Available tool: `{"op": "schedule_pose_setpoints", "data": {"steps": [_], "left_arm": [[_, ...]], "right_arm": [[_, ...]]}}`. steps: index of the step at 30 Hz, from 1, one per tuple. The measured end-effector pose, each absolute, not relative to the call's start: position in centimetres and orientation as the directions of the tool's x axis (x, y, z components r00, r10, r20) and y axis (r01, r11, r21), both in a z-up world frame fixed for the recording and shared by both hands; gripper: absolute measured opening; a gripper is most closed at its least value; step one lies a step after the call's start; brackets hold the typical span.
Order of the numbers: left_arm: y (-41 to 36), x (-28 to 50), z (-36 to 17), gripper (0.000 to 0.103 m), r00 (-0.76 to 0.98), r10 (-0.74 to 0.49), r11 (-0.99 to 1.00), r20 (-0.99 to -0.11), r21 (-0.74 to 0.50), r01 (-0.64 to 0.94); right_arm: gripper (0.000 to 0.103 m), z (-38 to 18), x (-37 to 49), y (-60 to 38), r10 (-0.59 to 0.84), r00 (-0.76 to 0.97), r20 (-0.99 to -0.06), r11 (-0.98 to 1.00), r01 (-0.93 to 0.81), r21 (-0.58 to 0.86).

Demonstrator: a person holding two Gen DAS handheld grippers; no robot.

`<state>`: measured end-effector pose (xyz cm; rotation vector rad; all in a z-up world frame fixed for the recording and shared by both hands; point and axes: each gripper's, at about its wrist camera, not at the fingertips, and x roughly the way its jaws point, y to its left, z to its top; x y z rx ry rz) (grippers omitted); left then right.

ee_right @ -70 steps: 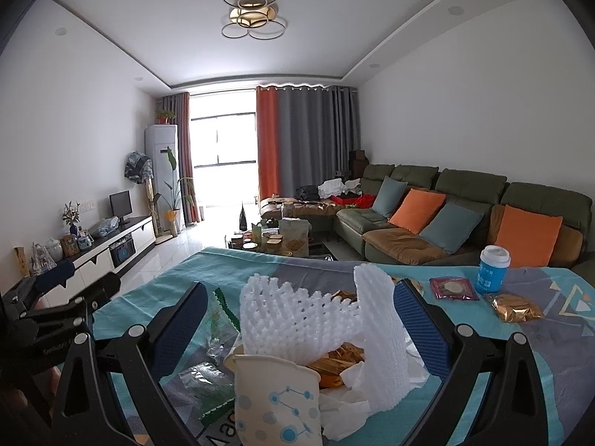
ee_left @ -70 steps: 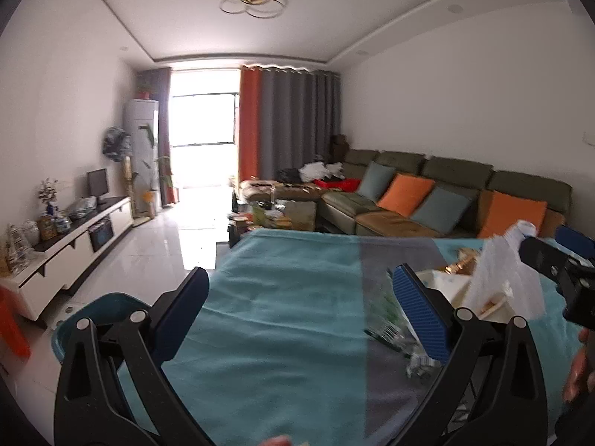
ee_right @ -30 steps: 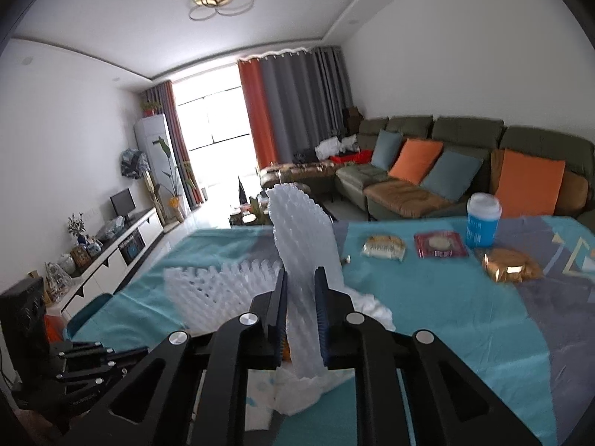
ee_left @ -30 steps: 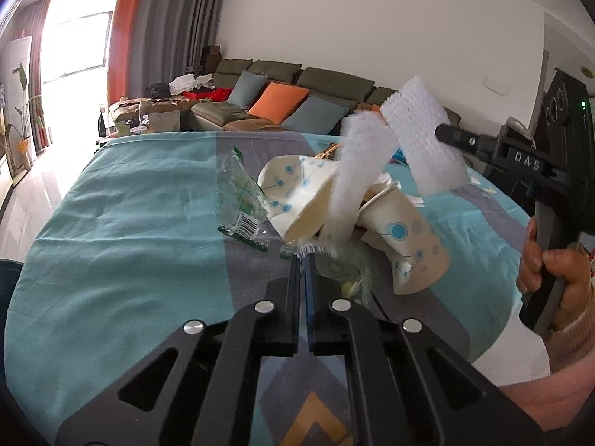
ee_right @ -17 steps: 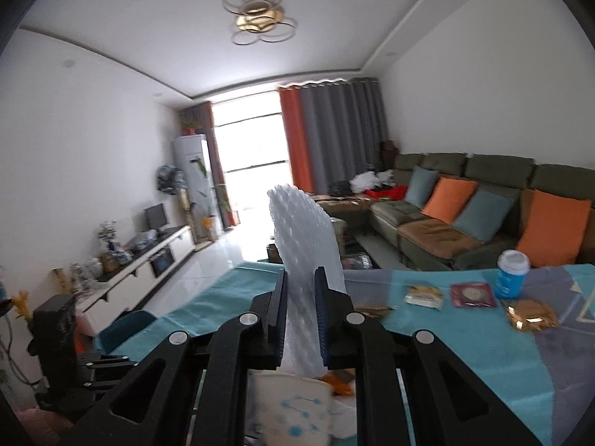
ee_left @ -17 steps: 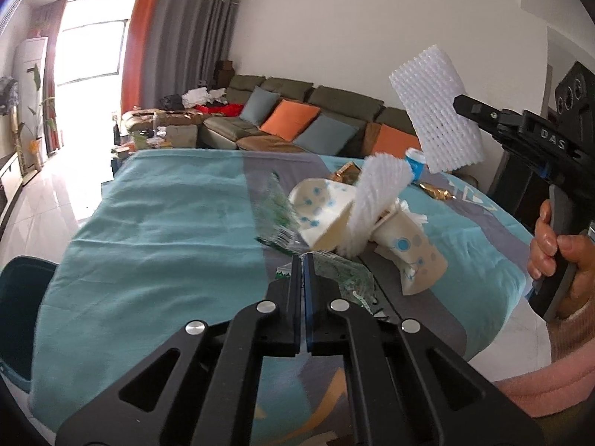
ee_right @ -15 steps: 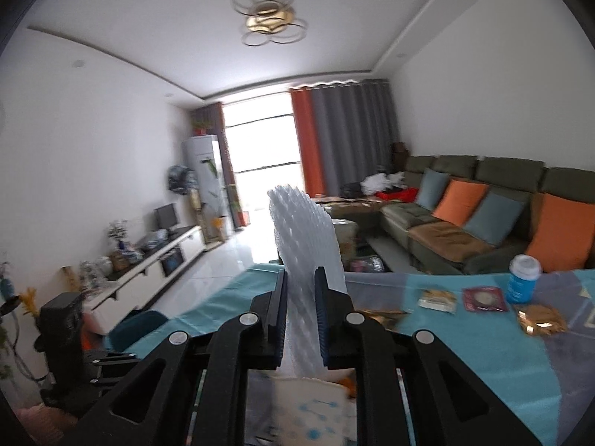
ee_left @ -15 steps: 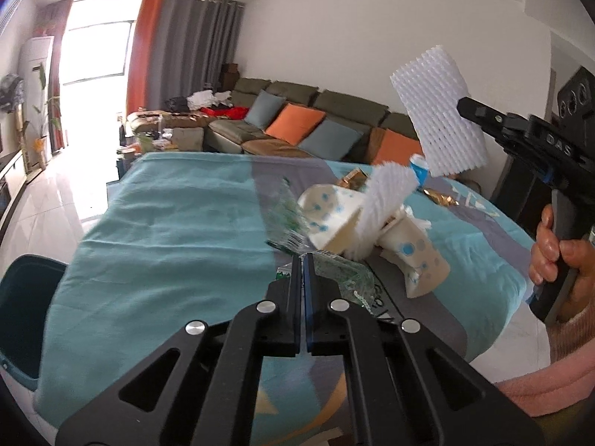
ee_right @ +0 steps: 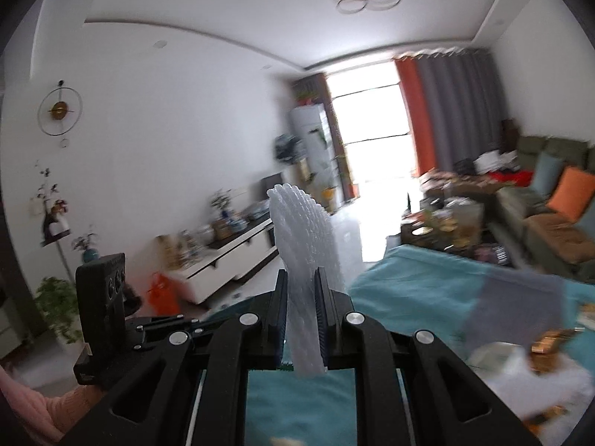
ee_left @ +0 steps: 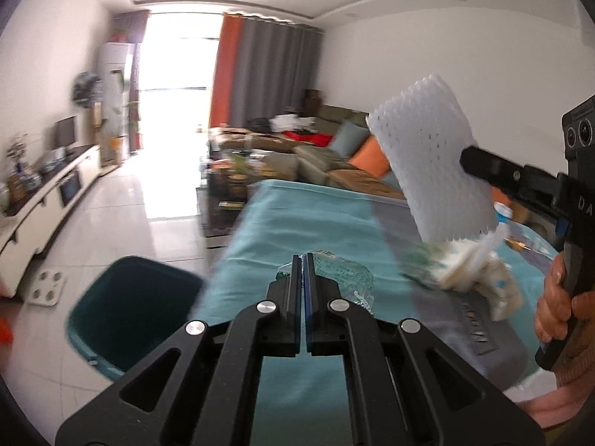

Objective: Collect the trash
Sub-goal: 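Carry the foam net and plastic bag with both tools over the teal bin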

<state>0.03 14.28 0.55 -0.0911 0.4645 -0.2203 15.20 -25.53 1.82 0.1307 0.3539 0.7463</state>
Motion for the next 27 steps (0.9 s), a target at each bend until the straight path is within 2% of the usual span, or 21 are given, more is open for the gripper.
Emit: {"op": "schedule_pose_setpoints", "data": {"steps": [5,13,21,27], "left_arm": [[19.5,0.7,0.2,0.002,0.887,-0.113,0.989,-0.447,-0.134,0.059],[26.3,2.3,-1.1,0.002,0.873,0.032,0.987,-0.486,-0.124,-0.105],[30.1,4.7,-3.4,0.002,0.828,0.099,0.977,-0.552,-0.102,-0.186],[30.1,8.0,-5.9,0.002,0.789,0.119,0.971,-0.602,-0.095,-0.219]], "right_arm": [[0.013,0.7,18.8,-20.0,0.763,0.564,-0.316,0.644,-0.704,0.299],[0.013,-1.4,23.3,-12.2,0.808,0.433,-0.400,0.571,-0.746,0.344],[0.013,-5.1,25.4,-5.8,0.799,0.328,-0.503,0.545,-0.749,0.377],[0.013,-8.0,27.4,-2.8,0.752,0.281,-0.597,0.583,-0.706,0.402]]}}
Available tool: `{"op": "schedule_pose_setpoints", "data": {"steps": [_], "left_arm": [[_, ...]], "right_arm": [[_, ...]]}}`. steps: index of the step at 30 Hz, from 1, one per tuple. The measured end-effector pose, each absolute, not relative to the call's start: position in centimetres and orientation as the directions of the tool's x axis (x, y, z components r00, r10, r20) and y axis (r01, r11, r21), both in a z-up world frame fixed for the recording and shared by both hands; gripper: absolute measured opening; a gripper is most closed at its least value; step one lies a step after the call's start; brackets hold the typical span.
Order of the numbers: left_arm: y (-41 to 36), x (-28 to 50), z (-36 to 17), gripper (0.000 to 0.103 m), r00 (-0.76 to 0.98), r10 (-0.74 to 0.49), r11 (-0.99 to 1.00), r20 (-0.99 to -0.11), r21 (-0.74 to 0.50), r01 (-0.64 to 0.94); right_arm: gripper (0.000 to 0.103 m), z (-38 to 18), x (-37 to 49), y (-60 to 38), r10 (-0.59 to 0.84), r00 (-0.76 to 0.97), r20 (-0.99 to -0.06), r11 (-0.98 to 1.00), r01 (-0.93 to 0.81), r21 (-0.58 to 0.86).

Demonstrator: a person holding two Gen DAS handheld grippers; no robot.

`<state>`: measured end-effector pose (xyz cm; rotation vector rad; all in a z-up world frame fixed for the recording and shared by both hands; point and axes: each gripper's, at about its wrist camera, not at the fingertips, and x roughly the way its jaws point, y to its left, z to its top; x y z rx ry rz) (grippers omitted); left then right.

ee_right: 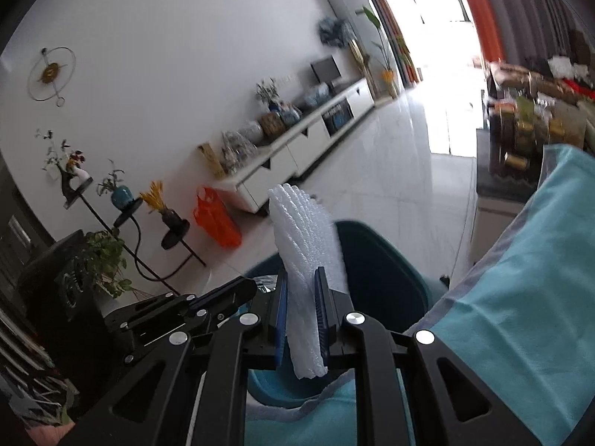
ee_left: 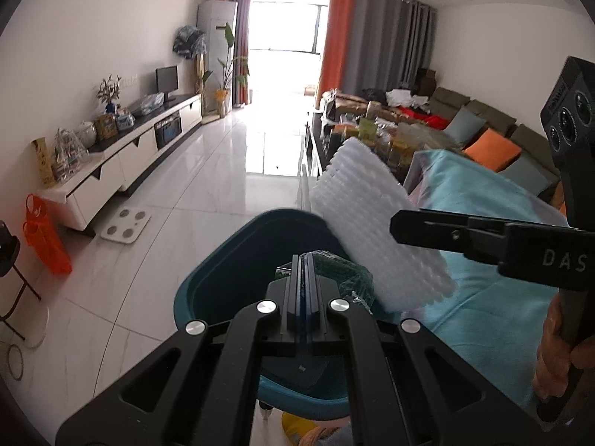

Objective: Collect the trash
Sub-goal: 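Carry the foam net and plastic bag with both tools over the teal bin, then open both tools over the teal bin to drop the trash, then grasp a blue-dotted paper cup with the left tool while the right tool grasps another foam net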

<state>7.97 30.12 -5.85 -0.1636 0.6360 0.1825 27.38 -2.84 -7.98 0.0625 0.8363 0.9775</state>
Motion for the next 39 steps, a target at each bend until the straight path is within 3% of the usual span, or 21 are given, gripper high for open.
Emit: {"op": "schedule_pose_setpoints", "data": {"steps": [5,7,10,15,18,23,28,39], "left_arm": [[29.7,9.9,-8.0,0.003,0.766,0.115,0.967,-0.632,-0.104,-0.231],[29.5,10.7,-8.8,0.011,0.760,0.110,0.967,-0.641,-0.109,-0.232],[29.2,11.5,-9.8,0.025,0.755,0.092,0.966,-0.649,-0.126,-0.227],[28.0,11.2,-10.1,0.027,0.767,0.104,0.961,-0.633,-0.135,-0.242],[27.2,9.8,-8.5,0.038,0.796,0.113,0.963,-0.594,-0.130,-0.234],[24.6,7.2,-5.1,0.048,0.855,0.079,0.979,-0.513,-0.123,-0.164],[19.7,4.9,-3.0,0.057,0.887,-0.055,0.992,-0.458,-0.125,-0.003],[4.9,4.2,-3.5,0.058,0.778,-0.423,0.904,-0.464,-0.164,0.394]], "right_arm": [[0.024,-9.1,27.9,-1.6,0.713,0.261,-0.651,0.619,-0.670,0.409],[0.033,-9.1,27.8,-1.6,0.708,0.265,-0.654,0.622,-0.673,0.401],[0.033,-9.2,27.7,-2.0,0.709,0.273,-0.650,0.627,-0.667,0.403],[0.033,-8.8,27.7,-4.1,0.723,0.296,-0.624,0.633,-0.645,0.428],[0.034,-7.7,27.0,-5.7,0.734,0.321,-0.598,0.631,-0.649,0.426],[0.040,-4.8,24.5,-9.6,0.758,0.384,-0.528,0.618,-0.683,0.390],[0.044,-2.3,21.9,-14.4,0.757,0.450,-0.474,0.627,-0.704,0.333],[0.045,0.2,17.5,-27.9,0.636,0.663,-0.395,0.769,-0.587,0.252]]}}
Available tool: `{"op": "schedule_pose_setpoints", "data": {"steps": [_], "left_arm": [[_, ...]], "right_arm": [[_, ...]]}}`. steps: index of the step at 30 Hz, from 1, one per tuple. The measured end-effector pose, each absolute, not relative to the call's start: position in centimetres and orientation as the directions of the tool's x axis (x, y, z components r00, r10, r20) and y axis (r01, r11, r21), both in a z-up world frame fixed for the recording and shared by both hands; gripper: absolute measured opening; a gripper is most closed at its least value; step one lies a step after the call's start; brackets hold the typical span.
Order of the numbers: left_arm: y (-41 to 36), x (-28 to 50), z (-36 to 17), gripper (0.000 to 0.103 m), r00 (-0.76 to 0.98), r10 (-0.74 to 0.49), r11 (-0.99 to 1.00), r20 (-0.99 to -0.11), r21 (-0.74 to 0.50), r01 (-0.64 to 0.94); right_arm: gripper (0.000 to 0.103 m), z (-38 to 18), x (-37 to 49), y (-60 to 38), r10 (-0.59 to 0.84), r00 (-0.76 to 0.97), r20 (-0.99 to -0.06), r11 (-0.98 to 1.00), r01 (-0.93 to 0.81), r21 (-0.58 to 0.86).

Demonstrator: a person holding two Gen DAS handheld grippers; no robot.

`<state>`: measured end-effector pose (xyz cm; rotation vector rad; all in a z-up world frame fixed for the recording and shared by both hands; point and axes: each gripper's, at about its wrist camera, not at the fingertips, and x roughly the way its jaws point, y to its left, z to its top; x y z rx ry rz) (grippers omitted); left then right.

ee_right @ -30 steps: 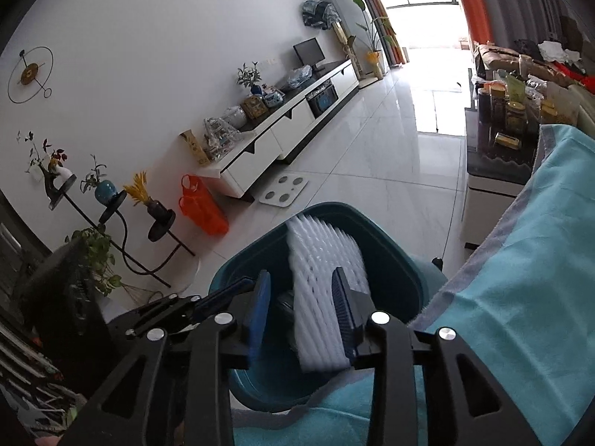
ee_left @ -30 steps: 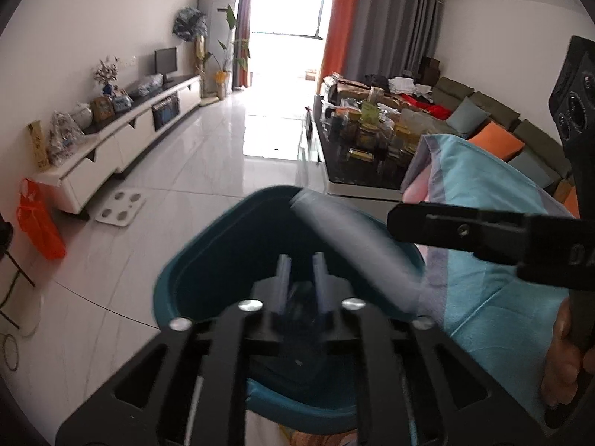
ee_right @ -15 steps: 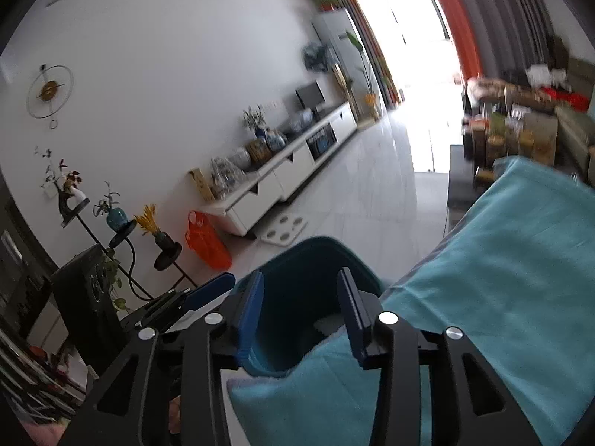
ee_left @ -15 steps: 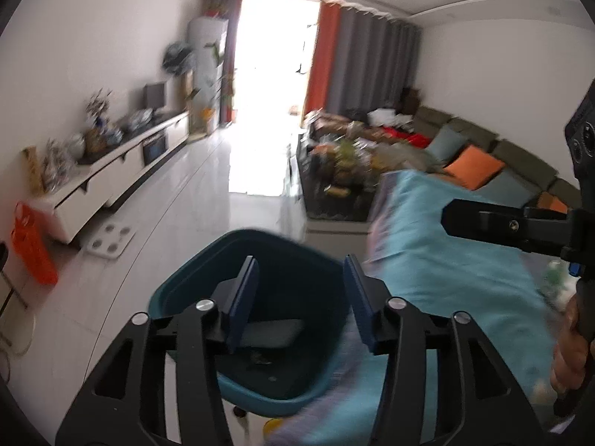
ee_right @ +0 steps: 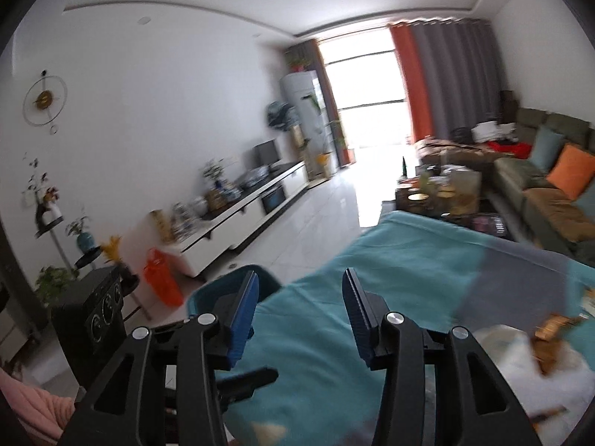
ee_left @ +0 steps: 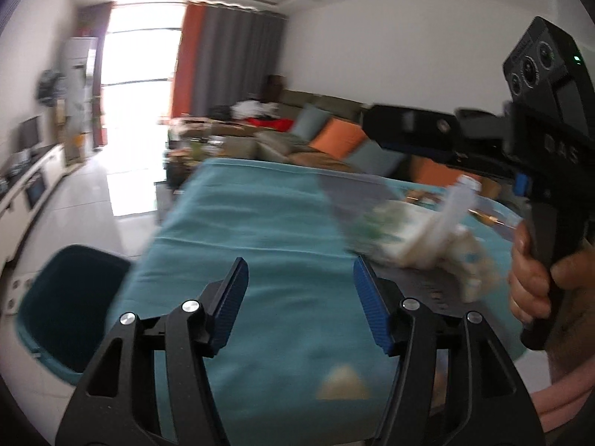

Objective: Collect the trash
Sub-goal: 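Grasp a blue-dotted paper cup with the left tool while the right tool grasps another foam net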

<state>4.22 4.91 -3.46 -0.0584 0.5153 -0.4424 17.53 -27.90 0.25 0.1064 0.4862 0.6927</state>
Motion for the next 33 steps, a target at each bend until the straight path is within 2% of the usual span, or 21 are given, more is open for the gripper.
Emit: {"op": "schedule_pose_setpoints", "data": {"steps": [6,12,20,26,29,30,33], "left_arm": [[-2.4,3.8,-5.0,0.061,0.658,-0.569,0.810,-0.493,-0.200,0.551],[-6.6,3.8,-5.3,0.066,0.552,-0.663,0.726,-0.506,-0.253,0.640],[-10.5,5.3,-6.2,0.070,0.434,-0.710,0.667,-0.554,-0.333,0.666],[-13.6,6.8,-6.8,0.070,0.394,-0.711,0.661,-0.583,-0.363,0.657],[-13.8,7.8,-7.2,0.070,0.358,-0.725,0.652,-0.589,-0.418,0.633],[-13.8,8.2,-7.3,0.068,0.348,-0.730,0.649,-0.588,-0.438,0.622],[-12.8,9.2,-7.7,0.049,0.308,-0.755,0.628,-0.578,-0.503,0.594]], "right_arm": [[0.050,0.5,15.7,-35.1,0.509,0.781,-0.362,0.861,-0.453,0.233],[0.051,-0.5,15.4,-40.4,0.386,0.847,-0.365,0.917,-0.310,0.249],[0.051,-3.0,15.2,-44.2,0.333,0.862,-0.382,0.928,-0.230,0.292],[0.052,-4.5,15.2,-45.1,0.346,0.851,-0.394,0.919,-0.223,0.324],[0.055,-4.9,15.3,-45.2,0.364,0.841,-0.401,0.911,-0.233,0.339],[0.056,-5.1,15.3,-45.1,0.368,0.838,-0.404,0.910,-0.235,0.342],[0.058,-5.7,15.6,-45.1,0.393,0.823,-0.410,0.898,-0.248,0.362]]}}
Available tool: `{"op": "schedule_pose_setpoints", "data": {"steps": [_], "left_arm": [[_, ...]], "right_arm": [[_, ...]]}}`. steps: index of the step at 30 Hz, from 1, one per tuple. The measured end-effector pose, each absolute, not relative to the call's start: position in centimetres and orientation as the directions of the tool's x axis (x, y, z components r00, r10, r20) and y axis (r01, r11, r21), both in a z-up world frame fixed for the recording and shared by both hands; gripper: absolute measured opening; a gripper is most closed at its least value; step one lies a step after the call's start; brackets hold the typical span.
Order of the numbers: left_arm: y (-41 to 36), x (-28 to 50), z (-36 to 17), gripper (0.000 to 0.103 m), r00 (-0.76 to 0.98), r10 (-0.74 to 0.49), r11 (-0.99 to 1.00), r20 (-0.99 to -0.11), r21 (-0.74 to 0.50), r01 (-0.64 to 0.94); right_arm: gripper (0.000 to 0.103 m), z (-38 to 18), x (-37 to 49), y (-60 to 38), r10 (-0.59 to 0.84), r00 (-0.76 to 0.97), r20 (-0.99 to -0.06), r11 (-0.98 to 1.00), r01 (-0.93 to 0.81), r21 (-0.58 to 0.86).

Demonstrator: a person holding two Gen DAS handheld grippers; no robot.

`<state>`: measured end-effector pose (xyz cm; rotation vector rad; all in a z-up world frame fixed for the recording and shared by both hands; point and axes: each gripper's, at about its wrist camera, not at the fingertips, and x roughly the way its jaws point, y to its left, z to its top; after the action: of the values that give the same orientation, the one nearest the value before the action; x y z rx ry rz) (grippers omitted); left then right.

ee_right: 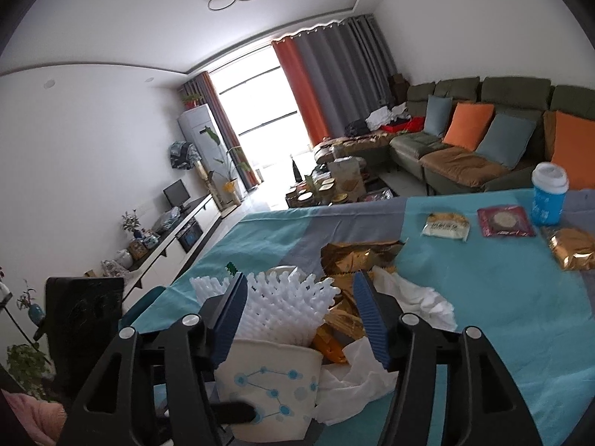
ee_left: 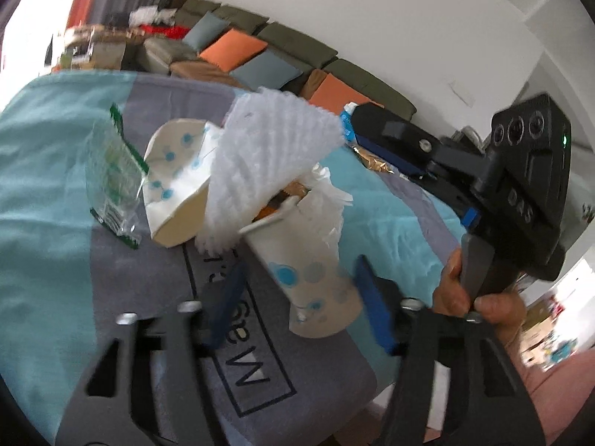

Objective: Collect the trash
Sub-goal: 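Grasp a blue-dotted paper cup with the left tool while the right tool grasps another foam net, then carry the paper cup and foam net with both tools over the teal bin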

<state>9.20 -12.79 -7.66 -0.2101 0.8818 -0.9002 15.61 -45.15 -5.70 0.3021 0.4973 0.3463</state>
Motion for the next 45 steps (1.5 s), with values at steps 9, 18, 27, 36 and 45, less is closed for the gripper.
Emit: {"op": "schedule_pose_setpoints", "data": {"steps": [9,18,27,36,45], "left_arm": [[-10.5,9.4,-7.8,0.042,0.299,-0.780,0.605,-0.549,-0.544,0.581],[-7.0,8.4,-7.3,0.037,0.329,-0.772,0.617,-0.543,-0.516,0.594],[-3.1,6.9,-6.3,0.036,0.421,-0.706,0.693,-0.569,-0.432,0.578],[2.8,6.2,-5.8,0.036,0.498,-0.664,0.741,-0.557,-0.401,0.539],[8.1,6.1,-4.7,0.036,0.613,-0.564,0.825,-0.553,-0.351,0.443]], "right_arm": [[0.060,-6.9,17.0,-44.5,0.460,0.779,-0.427,0.868,-0.291,0.403],[0.054,-7.1,18.5,-41.9,0.508,0.739,-0.442,0.855,-0.369,0.365],[0.010,-6.5,17.7,-40.0,0.549,0.710,-0.441,0.834,-0.431,0.345],[0.010,-3.8,16.3,-39.9,0.583,0.719,-0.379,0.809,-0.470,0.353],[0.010,-2.6,16.6,-36.9,0.627,0.690,-0.362,0.777,-0.518,0.359]]}}
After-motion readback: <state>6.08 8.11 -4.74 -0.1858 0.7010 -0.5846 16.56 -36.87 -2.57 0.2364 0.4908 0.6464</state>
